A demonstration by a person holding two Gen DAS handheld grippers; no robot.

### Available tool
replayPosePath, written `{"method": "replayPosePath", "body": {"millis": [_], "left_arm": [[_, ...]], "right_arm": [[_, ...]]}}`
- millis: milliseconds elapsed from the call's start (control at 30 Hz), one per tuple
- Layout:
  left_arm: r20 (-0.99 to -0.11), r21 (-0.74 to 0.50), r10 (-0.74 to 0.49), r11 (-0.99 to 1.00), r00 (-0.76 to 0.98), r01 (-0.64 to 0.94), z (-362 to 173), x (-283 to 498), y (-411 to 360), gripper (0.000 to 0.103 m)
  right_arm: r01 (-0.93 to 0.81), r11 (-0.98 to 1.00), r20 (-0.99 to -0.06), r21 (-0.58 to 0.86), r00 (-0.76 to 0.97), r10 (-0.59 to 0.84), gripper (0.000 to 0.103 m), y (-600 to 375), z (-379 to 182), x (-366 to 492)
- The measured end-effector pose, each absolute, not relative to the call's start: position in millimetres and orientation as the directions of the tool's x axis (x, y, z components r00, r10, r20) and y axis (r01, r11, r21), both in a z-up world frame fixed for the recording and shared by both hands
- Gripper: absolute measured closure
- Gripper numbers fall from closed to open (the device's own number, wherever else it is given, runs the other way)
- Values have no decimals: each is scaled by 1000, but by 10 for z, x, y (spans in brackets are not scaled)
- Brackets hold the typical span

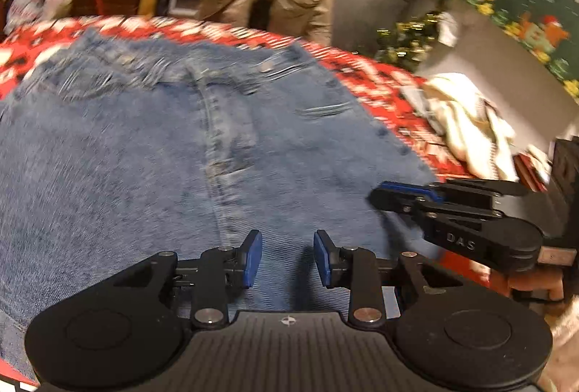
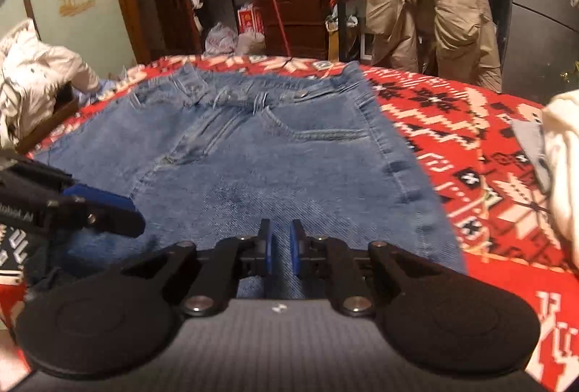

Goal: Fold clothes

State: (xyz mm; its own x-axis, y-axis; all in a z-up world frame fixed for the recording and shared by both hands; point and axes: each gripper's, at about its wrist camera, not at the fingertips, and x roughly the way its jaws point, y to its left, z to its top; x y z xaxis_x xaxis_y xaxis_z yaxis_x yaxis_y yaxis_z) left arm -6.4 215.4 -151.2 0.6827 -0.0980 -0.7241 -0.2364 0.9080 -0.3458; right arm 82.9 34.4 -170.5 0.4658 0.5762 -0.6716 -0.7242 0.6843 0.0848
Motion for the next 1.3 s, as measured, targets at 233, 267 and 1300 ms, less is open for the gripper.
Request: {"method": "replayPosePath", "body": {"millis": [233, 267, 1300], "left_arm": [[-682, -430, -136, 869, 718, -244, -1440, -200, 2392, 74], [-676, -433, -128, 866, 726, -251, -1427, -174, 2456, 72], [-717, -247, 84, 898, 691, -365, -1393, 1159, 4752, 94]], "right_arm": [[-663, 749, -670, 6, 553, 495, 90, 258, -1630, 1002], [-670, 741, -662, 37, 540, 521, 90, 258, -1573, 1037], [-681, 730, -699, 58, 494, 516, 94, 1359, -1700, 3213]]}}
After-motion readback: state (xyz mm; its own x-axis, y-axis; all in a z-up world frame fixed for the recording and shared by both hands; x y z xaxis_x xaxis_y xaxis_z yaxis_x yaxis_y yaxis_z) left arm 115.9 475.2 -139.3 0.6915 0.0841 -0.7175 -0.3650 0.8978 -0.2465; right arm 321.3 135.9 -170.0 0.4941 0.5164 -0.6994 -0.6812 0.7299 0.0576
